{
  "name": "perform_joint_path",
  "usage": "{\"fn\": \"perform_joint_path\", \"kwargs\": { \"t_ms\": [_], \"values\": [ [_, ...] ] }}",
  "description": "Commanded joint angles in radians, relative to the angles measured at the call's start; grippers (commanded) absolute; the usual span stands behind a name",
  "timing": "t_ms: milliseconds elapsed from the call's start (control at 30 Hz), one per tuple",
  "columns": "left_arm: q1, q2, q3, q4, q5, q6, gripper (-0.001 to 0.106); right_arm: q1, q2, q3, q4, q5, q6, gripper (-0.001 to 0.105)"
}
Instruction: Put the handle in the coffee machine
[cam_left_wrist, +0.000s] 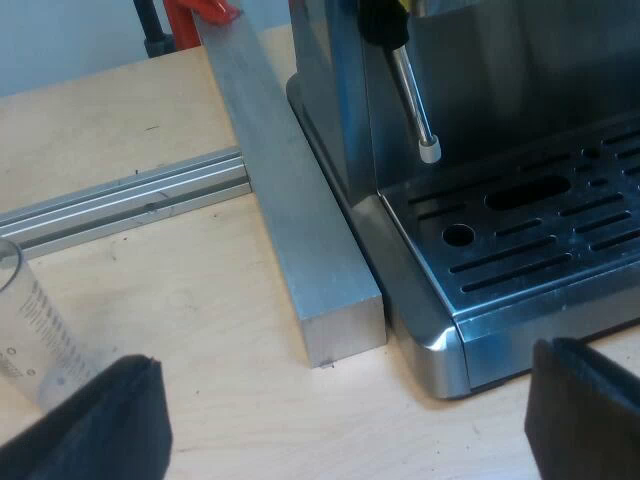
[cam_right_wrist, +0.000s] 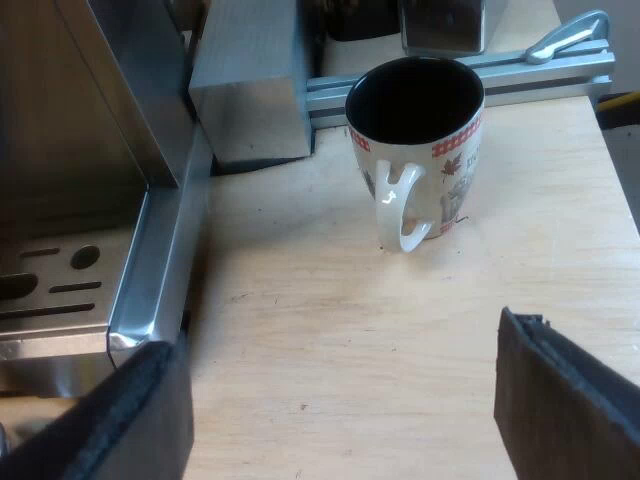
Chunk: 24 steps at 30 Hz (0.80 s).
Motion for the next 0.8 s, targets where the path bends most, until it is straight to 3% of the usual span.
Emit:
{"fn": "perform_joint_path", "kwargs": {
  "t_ms": [33, 300, 467, 533, 633, 800],
  "values": [
    [-0.002, -0.134, -0.002, -0.016, 0.014, -0.010, 0.074, 0.000, -0.041, -0.009, -0.008, -0.001, 0.004, 0.066],
    [0.000, -0.104, -0.058, -0.010, 0.070, 0.043, 0.074, 0.000, -0.009, -0.052, -0.006, -0.019, -0.022, 0.066],
    [-0.002, 0.031, -0.121, -0.010, 0.225, 0.043, 0.075, 0.000, 0.096, -0.138, 0.061, -0.100, -0.022, 0.066],
    [-0.009, 0.063, -0.132, -0.010, 0.249, 0.045, 0.075, 0.000, 0.143, -0.171, 0.080, -0.137, -0.022, 0.066],
    [-0.085, 0.162, -0.164, -0.010, 0.305, 0.093, 0.079, 0.000, 0.230, -0.225, 0.128, -0.229, -0.029, 0.066],
    [-0.217, 0.296, -0.193, -0.010, 0.373, 0.165, 0.078, 0.020, 0.377, -0.298, 0.175, -0.238, -0.080, 0.066]
  ]
}}
